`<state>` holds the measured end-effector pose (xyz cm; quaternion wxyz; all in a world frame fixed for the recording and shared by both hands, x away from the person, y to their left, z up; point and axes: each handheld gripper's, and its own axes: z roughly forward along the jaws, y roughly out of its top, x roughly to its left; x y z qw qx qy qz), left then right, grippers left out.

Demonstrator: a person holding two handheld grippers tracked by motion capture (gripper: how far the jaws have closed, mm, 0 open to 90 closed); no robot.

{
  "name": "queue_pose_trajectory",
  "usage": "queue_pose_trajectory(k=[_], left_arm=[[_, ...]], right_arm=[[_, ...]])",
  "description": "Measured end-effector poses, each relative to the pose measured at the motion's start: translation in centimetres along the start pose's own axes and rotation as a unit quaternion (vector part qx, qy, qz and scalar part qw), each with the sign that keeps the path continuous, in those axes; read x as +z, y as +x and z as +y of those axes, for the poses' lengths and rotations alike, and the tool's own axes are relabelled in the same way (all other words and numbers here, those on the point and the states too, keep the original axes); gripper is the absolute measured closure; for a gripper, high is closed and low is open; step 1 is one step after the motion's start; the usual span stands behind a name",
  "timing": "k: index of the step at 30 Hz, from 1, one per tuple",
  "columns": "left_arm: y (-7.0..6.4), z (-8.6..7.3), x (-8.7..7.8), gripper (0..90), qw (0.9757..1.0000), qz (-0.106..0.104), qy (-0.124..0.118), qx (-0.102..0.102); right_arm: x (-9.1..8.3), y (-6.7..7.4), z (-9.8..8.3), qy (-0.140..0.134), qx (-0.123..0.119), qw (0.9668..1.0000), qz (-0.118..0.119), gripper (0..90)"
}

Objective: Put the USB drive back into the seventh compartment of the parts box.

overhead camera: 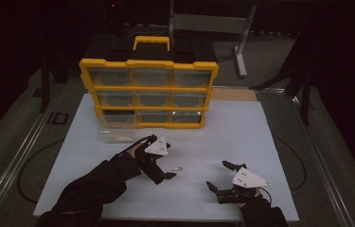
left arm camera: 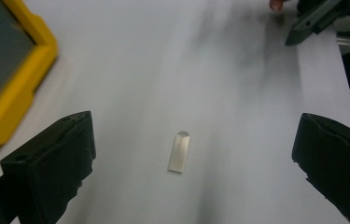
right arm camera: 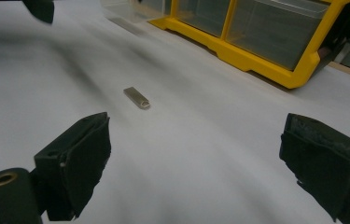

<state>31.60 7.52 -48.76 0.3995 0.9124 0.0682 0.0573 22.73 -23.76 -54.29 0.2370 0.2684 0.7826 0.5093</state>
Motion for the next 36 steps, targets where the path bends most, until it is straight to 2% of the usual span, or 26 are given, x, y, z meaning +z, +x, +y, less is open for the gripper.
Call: queue_pose_trajectory(k=[12, 13, 17, 21, 24, 26, 32, 34, 36], left_arm=[[0.4, -0.5, 2.6, 8.1, 0.9991, -0.017, 0.039, 0.006], [0.4, -0.5, 3.0, 8.1, 0.9986, -0.019, 0.049, 0.004], [0.7, -0.6, 3.5, 12.3, 0.9978, -0.021, 0.063, 0.007], [1.1, -0.7, 3.9, 15.2, 0.9976, -0.021, 0.067, 0.003], [1.3, -0.8, 4.2, 17.8, 0.9967, -0.026, 0.077, 0.010], [1.3, -0.8, 4.4, 21.8, 0.9964, -0.026, 0.081, 0.005], [1.6, -0.9, 4.8, 38.6, 0.9955, -0.037, 0.087, 0.010], [1.6, -1.0, 4.9, 44.1, 0.9956, -0.035, 0.087, 0.004], [1.5, -1.0, 5.1, 48.9, 0.9953, -0.035, 0.090, 0.007]], right_arm=[[0.0, 0.0, 0.0, -0.001, 0.001, 1.0000, 0.000, 9.0], [0.0, 0.0, 0.0, -0.001, 0.002, 1.0000, 0.001, 8.9], [0.1, 0.1, 0.0, 0.001, -0.001, 1.0000, 0.008, 8.9], [0.1, 0.1, 0.0, 0.003, -0.001, 1.0000, 0.007, 8.9], [0.1, 0.1, 0.0, 0.000, -0.001, 1.0000, 0.007, 8.9], [0.1, 0.1, 0.0, 0.002, -0.002, 1.0000, 0.008, 8.9], [0.2, 0.1, 0.0, 0.004, -0.002, 0.9999, 0.009, 8.9], [0.2, 0.1, 0.0, 0.002, 0.000, 1.0000, 0.010, 8.9], [0.1, 0.1, -0.1, 0.004, -0.003, 0.9999, 0.010, 8.9]])
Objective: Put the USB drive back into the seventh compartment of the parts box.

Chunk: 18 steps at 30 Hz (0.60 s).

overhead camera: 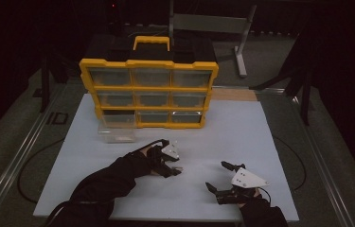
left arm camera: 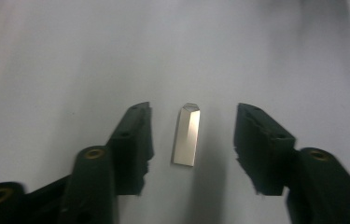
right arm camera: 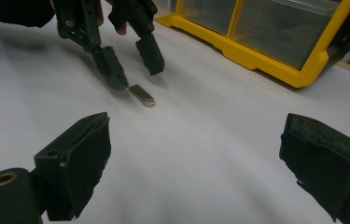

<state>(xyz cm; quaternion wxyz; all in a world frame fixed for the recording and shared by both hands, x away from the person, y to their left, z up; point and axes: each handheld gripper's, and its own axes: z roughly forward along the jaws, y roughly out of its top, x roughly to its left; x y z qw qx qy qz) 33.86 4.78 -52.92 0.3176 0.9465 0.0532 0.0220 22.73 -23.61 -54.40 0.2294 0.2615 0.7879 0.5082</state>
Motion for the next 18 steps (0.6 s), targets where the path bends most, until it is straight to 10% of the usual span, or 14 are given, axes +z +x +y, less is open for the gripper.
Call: queue_pose_trajectory(k=[18], left_arm=[[0.0, -0.1, 1.2, 68.9, 0.9999, -0.005, 0.013, 0.004]], right_arm=[[0.1, -0.1, 0.0, -0.002, 0.000, 1.0000, 0.003, 8.9]])
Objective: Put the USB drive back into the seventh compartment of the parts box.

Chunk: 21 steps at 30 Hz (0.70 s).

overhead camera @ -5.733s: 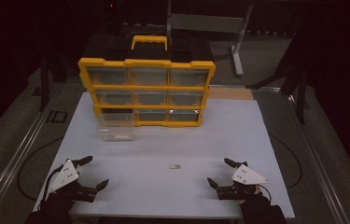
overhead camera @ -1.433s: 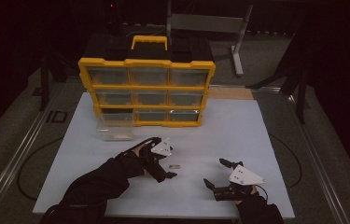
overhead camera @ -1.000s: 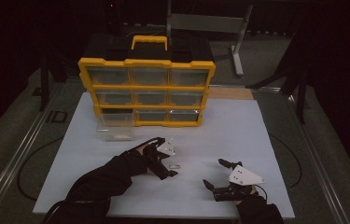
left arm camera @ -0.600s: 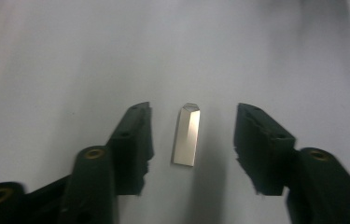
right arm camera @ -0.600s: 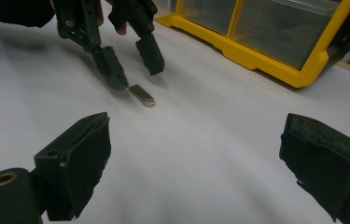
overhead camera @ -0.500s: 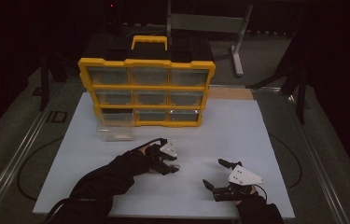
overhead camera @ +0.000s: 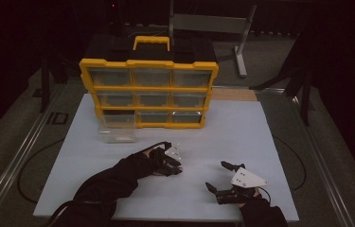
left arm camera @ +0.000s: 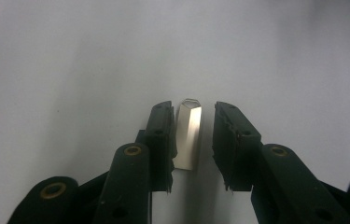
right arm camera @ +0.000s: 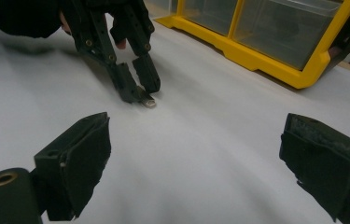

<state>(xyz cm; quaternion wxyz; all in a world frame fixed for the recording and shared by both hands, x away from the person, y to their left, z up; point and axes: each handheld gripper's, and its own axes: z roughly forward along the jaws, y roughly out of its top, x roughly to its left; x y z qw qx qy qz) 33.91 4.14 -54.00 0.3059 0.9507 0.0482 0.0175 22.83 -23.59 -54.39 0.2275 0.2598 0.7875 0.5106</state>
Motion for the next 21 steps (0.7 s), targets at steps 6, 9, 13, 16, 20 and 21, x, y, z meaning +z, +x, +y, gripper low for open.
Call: queue_pose_trajectory(k=[6, 9, 13, 16, 20, 21], left_arm=[[-0.1, 0.0, 0.1, 77.2, 1.0000, -0.006, 0.000, 0.000], [-0.2, 0.1, 0.1, 79.2, 1.0000, -0.006, 0.003, 0.003], [-0.2, 0.3, 0.0, 79.8, 0.9999, -0.005, 0.009, 0.000], [-0.2, 0.3, -0.2, 79.8, 0.9999, -0.007, 0.008, 0.001], [-0.3, 0.5, -1.0, 79.8, 1.0000, -0.007, 0.004, 0.004], [-0.3, 0.6, -1.2, 79.8, 1.0000, -0.003, 0.002, 0.004]], right_arm=[[0.1, 0.1, 0.0, 0.002, 0.003, 1.0000, 0.000, 8.9], [0.1, 0.2, 0.0, 0.005, -0.001, 1.0000, 0.000, 8.9], [0.1, 0.1, 0.0, 0.003, 0.000, 1.0000, -0.001, 9.0], [0.1, 0.0, 0.0, 0.002, 0.001, 1.0000, 0.000, 9.0], [0.0, 0.0, 0.0, 0.003, -0.001, 1.0000, -0.003, 8.9], [0.0, 0.0, 0.0, 0.001, 0.002, 1.0000, -0.003, 9.0]])
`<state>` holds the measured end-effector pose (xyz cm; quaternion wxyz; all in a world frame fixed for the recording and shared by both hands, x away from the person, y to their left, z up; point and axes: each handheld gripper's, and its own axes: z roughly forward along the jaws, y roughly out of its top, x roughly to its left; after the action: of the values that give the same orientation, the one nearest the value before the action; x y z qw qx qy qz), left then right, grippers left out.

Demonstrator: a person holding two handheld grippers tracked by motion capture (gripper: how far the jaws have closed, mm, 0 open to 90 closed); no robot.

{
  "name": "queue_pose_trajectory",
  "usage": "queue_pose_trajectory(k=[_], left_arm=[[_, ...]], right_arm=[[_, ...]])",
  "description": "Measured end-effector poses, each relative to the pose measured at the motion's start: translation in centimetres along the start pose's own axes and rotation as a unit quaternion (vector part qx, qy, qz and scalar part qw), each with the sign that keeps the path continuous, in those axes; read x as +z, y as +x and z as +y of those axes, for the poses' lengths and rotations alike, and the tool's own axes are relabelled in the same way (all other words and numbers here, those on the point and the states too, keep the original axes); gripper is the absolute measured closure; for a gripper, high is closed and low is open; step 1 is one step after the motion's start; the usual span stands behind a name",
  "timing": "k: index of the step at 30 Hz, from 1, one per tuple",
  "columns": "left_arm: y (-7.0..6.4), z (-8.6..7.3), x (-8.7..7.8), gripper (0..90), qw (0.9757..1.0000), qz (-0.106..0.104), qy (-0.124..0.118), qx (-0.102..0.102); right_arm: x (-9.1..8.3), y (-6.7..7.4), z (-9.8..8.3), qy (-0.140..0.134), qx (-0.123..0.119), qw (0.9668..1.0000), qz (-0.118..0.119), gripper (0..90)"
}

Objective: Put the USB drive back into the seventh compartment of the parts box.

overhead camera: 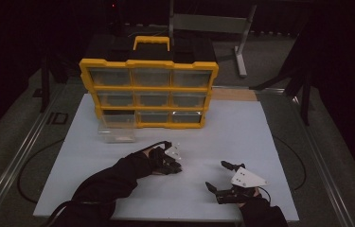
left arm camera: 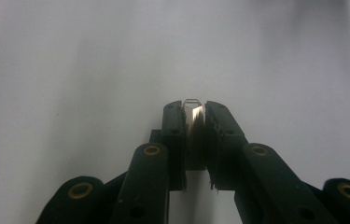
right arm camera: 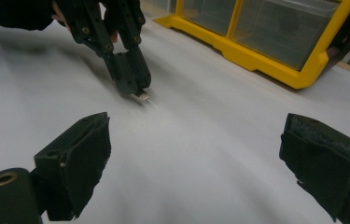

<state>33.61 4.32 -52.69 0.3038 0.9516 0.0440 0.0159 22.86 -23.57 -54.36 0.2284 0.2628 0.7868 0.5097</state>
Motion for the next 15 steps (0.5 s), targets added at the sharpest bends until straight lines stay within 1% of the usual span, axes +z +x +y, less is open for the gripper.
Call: queue_pose_trajectory(k=[3, 4, 5, 9, 10, 11, 12, 13, 14, 15], left_arm=[[0.0, 0.2, -0.7, 79.8, 1.0000, 0.003, -0.001, 0.001], [0.0, 0.2, -0.7, 79.8, 1.0000, 0.003, -0.001, 0.001], [0.0, 0.3, -1.3, 79.8, 1.0000, 0.006, -0.002, 0.002], [0.0, 0.5, -2.4, 79.8, 0.9999, 0.010, -0.007, 0.002], [0.0, 0.5, -2.4, 79.8, 0.9999, 0.010, -0.007, 0.002], [0.0, 0.5, -2.9, 79.8, 0.9999, 0.013, -0.009, 0.000], [0.0, 0.5, -3.2, 79.8, 0.9999, 0.013, -0.009, 0.000], [0.0, 0.5, -3.4, 79.8, 0.9999, 0.014, -0.008, 0.003], [0.0, 0.6, -3.6, 79.8, 0.9998, 0.017, -0.010, -0.001], [0.1, 0.5, -3.9, 79.8, 0.9998, 0.015, -0.010, -0.002]], right_arm=[[0.0, 0.0, 0.0, -0.001, -0.002, 1.0000, -0.001, 8.9], [0.0, 0.0, 0.0, -0.001, -0.002, 1.0000, -0.001, 8.9], [0.0, 0.0, 0.0, 0.000, -0.003, 1.0000, 0.000, 9.0], [0.0, 0.1, 0.0, 0.000, -0.003, 1.0000, 0.000, 9.0], [0.0, 0.1, 0.0, 0.000, -0.003, 1.0000, 0.000, 9.0], [0.0, 0.1, 0.0, 0.001, -0.003, 1.0000, -0.001, 8.9], [0.1, 0.0, 0.0, -0.002, 0.001, 1.0000, 0.001, 9.0], [0.1, 0.1, 0.0, 0.000, -0.002, 1.0000, 0.000, 9.0], [0.1, 0.1, 0.0, 0.001, -0.003, 1.0000, 0.000, 8.9], [0.1, 0.1, 0.0, 0.002, -0.003, 1.0000, 0.001, 9.0]])
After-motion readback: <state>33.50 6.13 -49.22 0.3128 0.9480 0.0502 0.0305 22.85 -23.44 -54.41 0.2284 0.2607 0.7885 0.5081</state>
